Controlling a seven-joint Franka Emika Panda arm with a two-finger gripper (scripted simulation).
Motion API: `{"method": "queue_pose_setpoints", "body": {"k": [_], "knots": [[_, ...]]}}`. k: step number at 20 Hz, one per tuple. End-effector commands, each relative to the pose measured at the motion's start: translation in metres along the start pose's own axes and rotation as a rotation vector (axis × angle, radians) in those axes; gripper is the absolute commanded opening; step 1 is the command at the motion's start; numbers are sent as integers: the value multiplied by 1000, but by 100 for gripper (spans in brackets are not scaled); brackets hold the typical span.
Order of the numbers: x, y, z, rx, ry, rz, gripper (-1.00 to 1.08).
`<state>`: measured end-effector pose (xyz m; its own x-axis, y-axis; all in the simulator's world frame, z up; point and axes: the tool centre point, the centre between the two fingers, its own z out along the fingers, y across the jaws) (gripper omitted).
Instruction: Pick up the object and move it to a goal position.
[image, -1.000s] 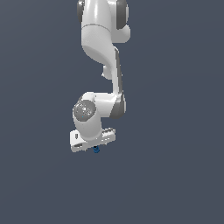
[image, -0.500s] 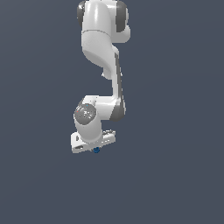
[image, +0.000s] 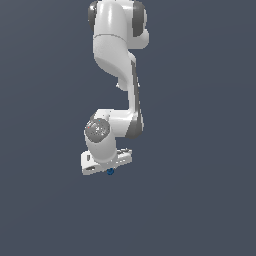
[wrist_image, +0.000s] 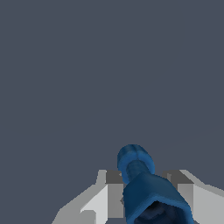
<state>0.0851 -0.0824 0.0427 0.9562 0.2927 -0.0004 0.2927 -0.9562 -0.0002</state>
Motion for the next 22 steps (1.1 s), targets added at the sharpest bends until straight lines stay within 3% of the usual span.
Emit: {"method": "queue_pose_setpoints", "body": {"k": [1,10,22], "knots": [[-1,0,-1,0,0,0,-100],[-16,-6,-7,0,0,0,-100],[-58,-23,-23,0,0,0,-100]]}}
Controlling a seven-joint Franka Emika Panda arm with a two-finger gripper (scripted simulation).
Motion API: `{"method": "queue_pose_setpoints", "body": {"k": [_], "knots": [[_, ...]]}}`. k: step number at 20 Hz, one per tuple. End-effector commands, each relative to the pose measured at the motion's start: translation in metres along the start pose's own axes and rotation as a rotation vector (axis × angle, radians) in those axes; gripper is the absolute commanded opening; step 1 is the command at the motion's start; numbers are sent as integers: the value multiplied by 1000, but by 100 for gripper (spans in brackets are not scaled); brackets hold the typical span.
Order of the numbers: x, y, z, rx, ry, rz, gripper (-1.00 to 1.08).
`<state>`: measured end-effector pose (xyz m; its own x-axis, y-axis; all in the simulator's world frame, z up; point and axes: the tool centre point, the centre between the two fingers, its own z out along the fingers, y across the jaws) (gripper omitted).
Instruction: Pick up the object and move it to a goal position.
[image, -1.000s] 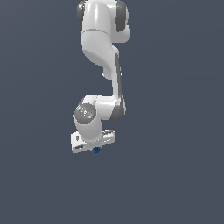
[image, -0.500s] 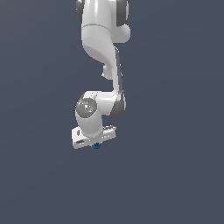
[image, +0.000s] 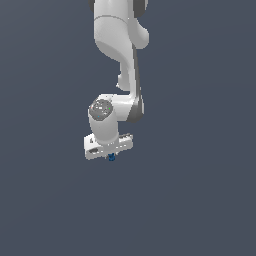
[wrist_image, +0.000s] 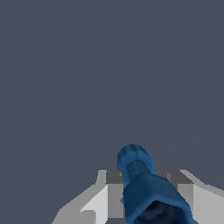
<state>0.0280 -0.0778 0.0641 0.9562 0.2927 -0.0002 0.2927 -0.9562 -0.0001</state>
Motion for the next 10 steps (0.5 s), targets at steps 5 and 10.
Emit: {"method": "queue_pose_setpoints", "body": {"k": [5,10], "knots": [[-15,-6,-6,0,0,0,-100],[-19,-7,-8,0,0,0,-100]]}}
